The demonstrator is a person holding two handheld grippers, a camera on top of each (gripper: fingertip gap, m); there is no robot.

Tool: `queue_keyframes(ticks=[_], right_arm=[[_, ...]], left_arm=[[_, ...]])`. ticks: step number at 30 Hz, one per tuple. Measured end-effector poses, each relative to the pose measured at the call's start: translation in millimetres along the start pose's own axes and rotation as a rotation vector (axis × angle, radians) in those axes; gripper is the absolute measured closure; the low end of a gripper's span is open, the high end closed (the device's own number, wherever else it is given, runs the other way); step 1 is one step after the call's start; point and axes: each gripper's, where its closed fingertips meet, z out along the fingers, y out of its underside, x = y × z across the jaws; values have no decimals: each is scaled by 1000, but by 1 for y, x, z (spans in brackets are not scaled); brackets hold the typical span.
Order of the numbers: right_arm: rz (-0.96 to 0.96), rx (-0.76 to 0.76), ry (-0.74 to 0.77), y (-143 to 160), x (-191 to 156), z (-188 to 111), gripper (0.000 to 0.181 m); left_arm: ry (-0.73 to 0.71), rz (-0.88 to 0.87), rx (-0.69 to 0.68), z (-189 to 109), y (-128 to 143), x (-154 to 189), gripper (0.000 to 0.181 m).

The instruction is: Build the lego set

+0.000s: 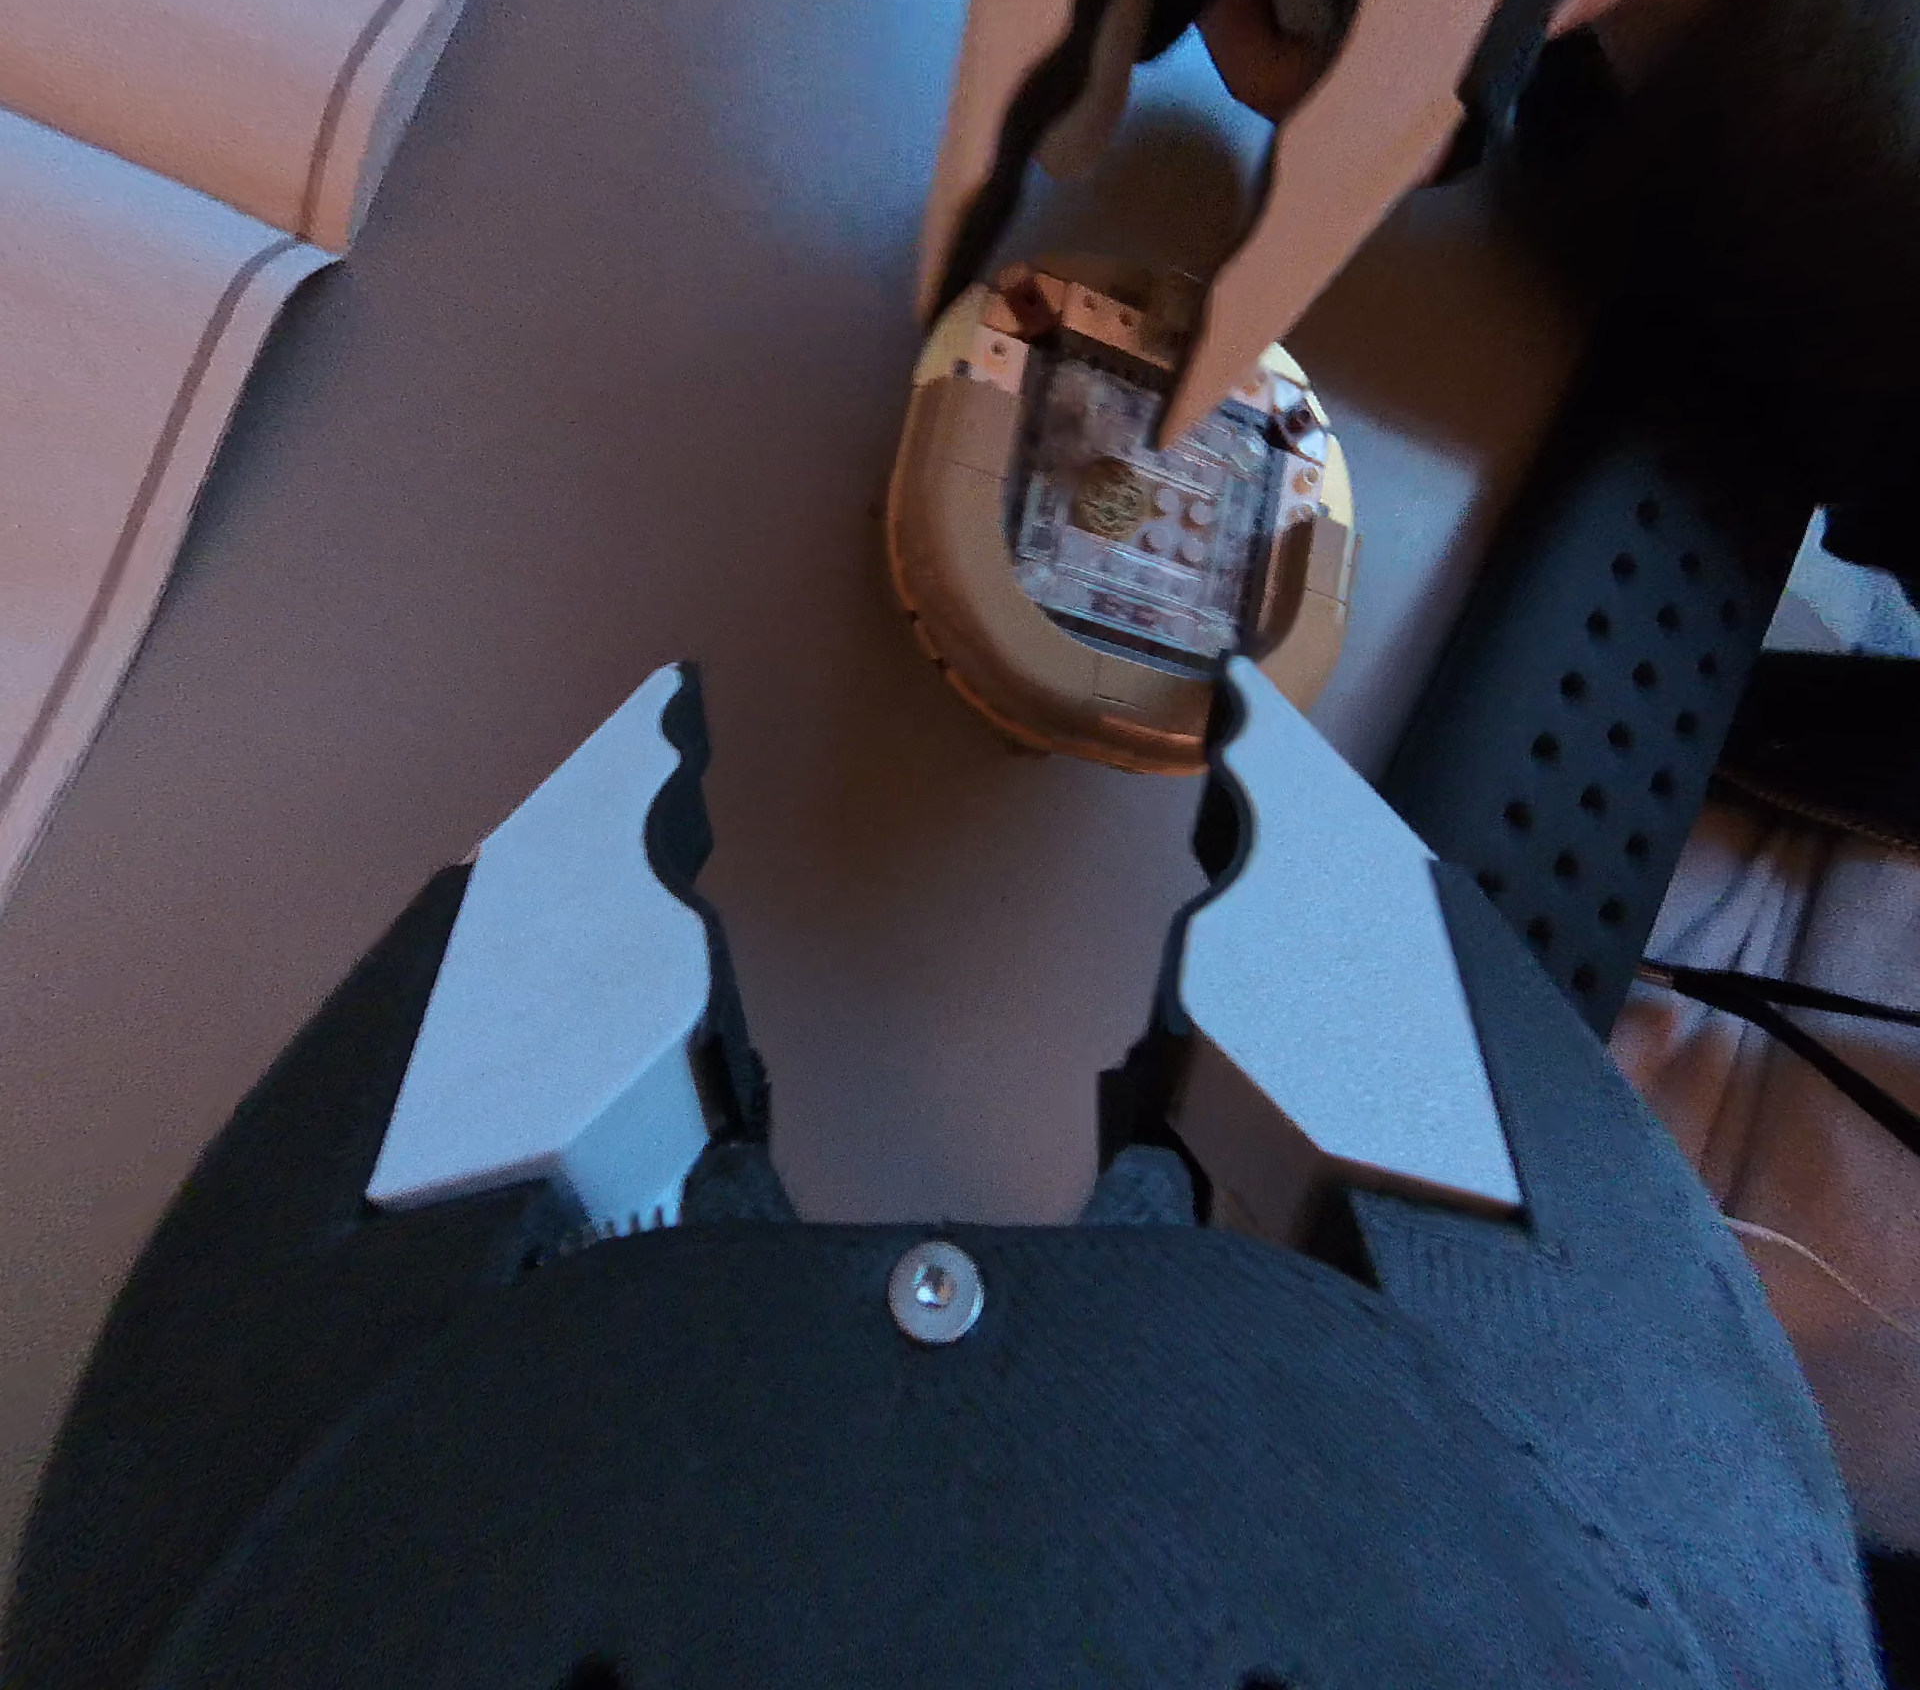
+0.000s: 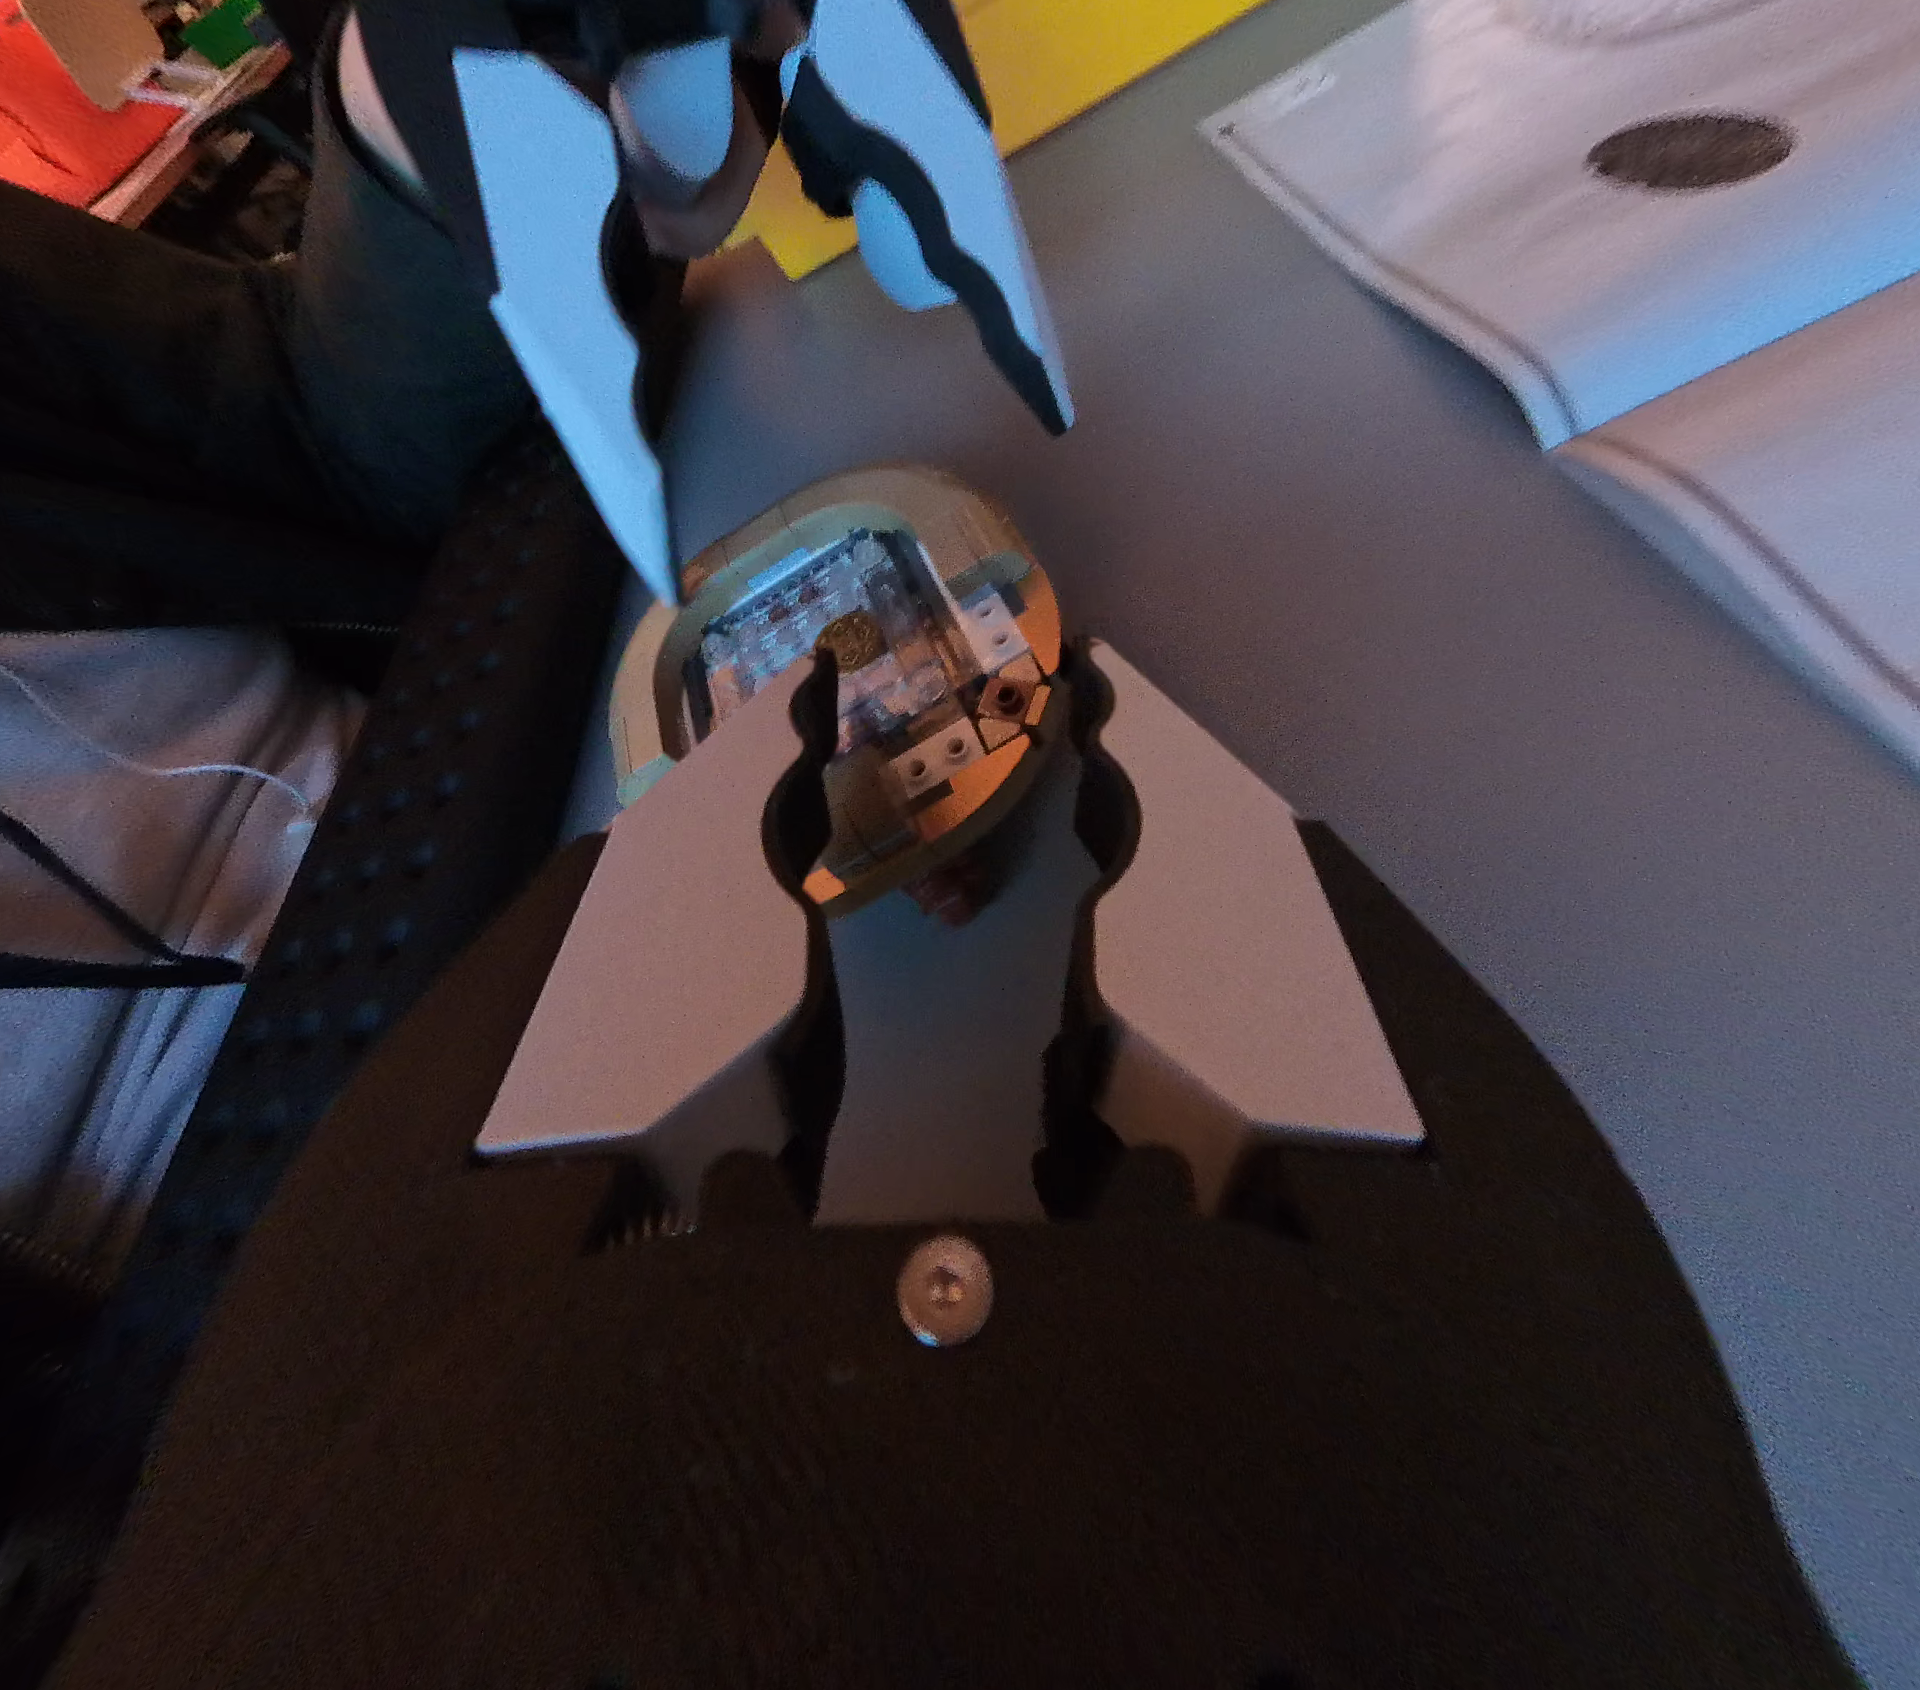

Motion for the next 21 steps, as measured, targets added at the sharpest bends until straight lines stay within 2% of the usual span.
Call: queue_keyframes(ticks=[1, 4, 5, 7, 11, 14, 17, 20, 21], right_arm=[[2, -14, 0, 2, -1, 0, 137], [-8, -107, -40, 13, -13, -5, 160], [-7, -115, -44, 13, -16, -7, 161], [-31, -111, 6, 12, -15, -11, 159], [-84, -37, 76, -1, -10, -10, 142], [-68, 13, 67, -12, -15, 1, 138], [-73, -32, 110, -10, -16, 13, 136], [-71, -70, 137, -6, -16, 19, 142], [-66, -82, 125, -4, -17, 20, 146]], left_arm=[[-37, -26, 28, -3, -3, -10, 101], [-79, -48, 58, -12, -6, -25, 111], [-82, -47, 73, -15, -7, -27, 117], [-60, -49, 120, -19, -14, -24, 118], [98, -52, 201, -29, -26, 1, 112], [64, -51, 125, -25, -12, -4, 105], [56, -51, 22, -15, 5, -6, 105], [106, -66, -68, -5, 18, 1, 117], [140, -71, -68, -5, 17, 6, 126]])
